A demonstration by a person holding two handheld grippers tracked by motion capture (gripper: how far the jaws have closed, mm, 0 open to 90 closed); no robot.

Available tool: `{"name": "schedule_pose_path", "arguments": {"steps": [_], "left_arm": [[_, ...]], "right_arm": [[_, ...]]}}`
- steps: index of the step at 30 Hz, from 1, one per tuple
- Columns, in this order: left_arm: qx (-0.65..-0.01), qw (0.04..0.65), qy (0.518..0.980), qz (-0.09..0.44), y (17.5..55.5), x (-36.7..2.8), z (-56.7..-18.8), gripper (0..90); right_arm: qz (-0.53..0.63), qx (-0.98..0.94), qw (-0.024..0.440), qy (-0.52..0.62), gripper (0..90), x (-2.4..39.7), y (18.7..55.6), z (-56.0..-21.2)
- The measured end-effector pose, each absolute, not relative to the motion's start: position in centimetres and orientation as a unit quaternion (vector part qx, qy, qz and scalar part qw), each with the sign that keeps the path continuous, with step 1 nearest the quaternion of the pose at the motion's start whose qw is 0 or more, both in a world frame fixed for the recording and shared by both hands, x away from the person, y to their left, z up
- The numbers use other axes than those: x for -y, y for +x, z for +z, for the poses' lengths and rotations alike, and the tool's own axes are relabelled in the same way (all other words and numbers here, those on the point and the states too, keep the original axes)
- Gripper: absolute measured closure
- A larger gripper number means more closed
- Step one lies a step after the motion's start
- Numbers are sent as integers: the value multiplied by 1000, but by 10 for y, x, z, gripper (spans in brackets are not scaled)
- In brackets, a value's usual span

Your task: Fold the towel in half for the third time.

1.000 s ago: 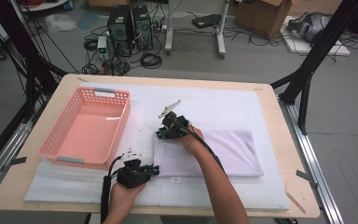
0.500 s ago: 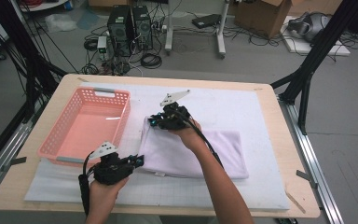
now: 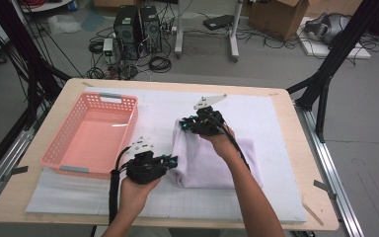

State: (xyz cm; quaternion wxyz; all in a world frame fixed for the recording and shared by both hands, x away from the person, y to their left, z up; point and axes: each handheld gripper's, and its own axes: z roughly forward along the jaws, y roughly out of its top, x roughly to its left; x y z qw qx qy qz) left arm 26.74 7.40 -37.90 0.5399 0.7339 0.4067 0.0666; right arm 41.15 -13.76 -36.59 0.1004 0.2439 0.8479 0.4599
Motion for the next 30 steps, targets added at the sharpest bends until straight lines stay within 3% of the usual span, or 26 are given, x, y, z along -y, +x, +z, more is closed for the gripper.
{"name": "schedule_pose_path", "arguments": {"steps": [16, 18, 20, 25, 30], "left_arm": [[-374, 514, 770, 53, 288, 9, -395, 789], [-368, 515, 772, 52, 289, 15, -399, 707], [-349, 519, 778, 54, 287, 17, -399, 543], [-327, 527, 779, 91, 279, 5, -393, 425], [-328, 532, 772, 119, 275, -20, -392, 400]], "right_arm": [[441, -839, 127, 292, 797, 213, 408, -380], [437, -840, 131, 294, 796, 222, 408, -382], [436, -838, 131, 299, 795, 230, 407, -384], [429, -839, 136, 307, 795, 249, 405, -392], [426, -833, 140, 325, 795, 269, 402, -400]]}}
